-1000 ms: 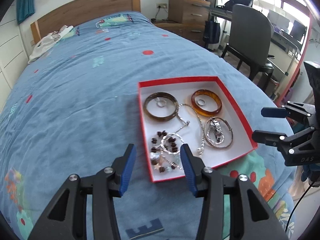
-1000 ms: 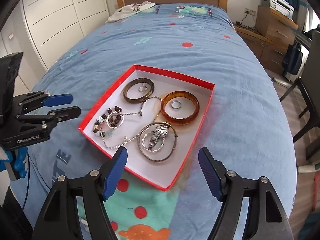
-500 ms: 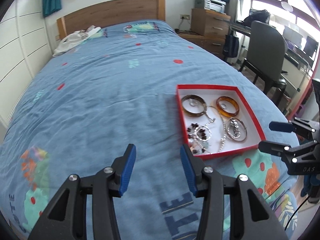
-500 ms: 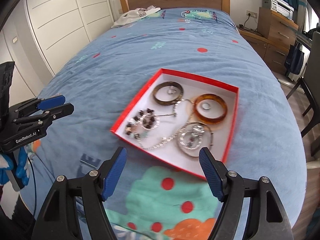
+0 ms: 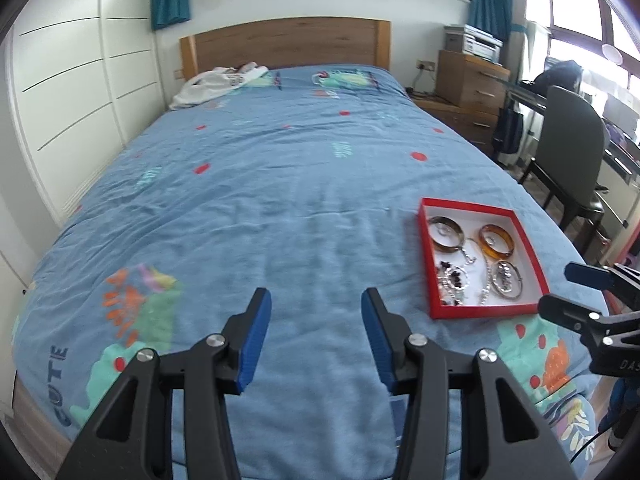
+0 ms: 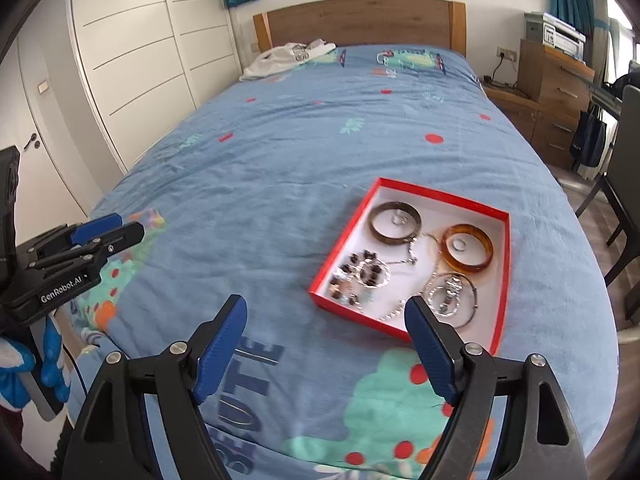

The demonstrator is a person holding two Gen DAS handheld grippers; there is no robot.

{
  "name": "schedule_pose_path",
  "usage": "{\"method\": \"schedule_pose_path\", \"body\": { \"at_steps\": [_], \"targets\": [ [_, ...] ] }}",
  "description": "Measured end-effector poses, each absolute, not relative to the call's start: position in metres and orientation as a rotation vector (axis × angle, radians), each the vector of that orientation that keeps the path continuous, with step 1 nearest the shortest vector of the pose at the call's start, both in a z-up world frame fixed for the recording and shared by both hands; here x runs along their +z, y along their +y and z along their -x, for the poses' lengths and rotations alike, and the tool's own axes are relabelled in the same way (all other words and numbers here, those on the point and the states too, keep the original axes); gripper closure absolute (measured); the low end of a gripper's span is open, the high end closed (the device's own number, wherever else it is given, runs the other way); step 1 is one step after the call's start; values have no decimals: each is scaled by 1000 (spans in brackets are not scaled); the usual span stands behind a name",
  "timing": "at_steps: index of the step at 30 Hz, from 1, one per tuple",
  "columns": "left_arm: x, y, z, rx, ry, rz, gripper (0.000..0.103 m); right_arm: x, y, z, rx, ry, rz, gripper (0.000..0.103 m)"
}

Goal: Organize jewelry

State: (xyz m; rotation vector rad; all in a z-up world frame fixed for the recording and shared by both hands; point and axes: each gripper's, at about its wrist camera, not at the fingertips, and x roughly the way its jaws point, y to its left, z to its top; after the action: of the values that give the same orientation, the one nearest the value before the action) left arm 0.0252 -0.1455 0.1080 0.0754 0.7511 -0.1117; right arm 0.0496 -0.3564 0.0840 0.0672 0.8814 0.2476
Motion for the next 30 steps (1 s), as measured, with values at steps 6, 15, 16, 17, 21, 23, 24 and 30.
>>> {"method": "schedule_pose_path", "body": {
  "at_steps": [6, 15, 16, 17, 21, 23, 24, 30],
  "targets": [
    [119, -125, -10, -62, 730, -66, 58, 98, -336, -32, 247, 843, -74, 15],
    [138, -109, 12, 32, 691, -73, 58, 112, -323, -9, 209, 799, -102, 9],
    [140, -107, 14, 33, 686, -74, 58, 115, -322, -6, 198, 790, -101, 9],
    [141, -106, 16, 37, 680, -77, 58, 116, -322, -4, 189, 786, -98, 8],
    [148, -103, 26, 53, 658, -85, 58, 124, -320, 6, 159, 762, -89, 5],
    [153, -101, 31, 50, 647, -77, 58, 128, -319, 10, 147, 756, -91, 4],
    [154, -100, 34, 46, 644, -73, 58, 130, -318, 12, 142, 753, -91, 4],
    [164, -104, 48, 37, 615, -91, 58, 139, -316, 19, 144, 723, -108, 3]
  ]
}}
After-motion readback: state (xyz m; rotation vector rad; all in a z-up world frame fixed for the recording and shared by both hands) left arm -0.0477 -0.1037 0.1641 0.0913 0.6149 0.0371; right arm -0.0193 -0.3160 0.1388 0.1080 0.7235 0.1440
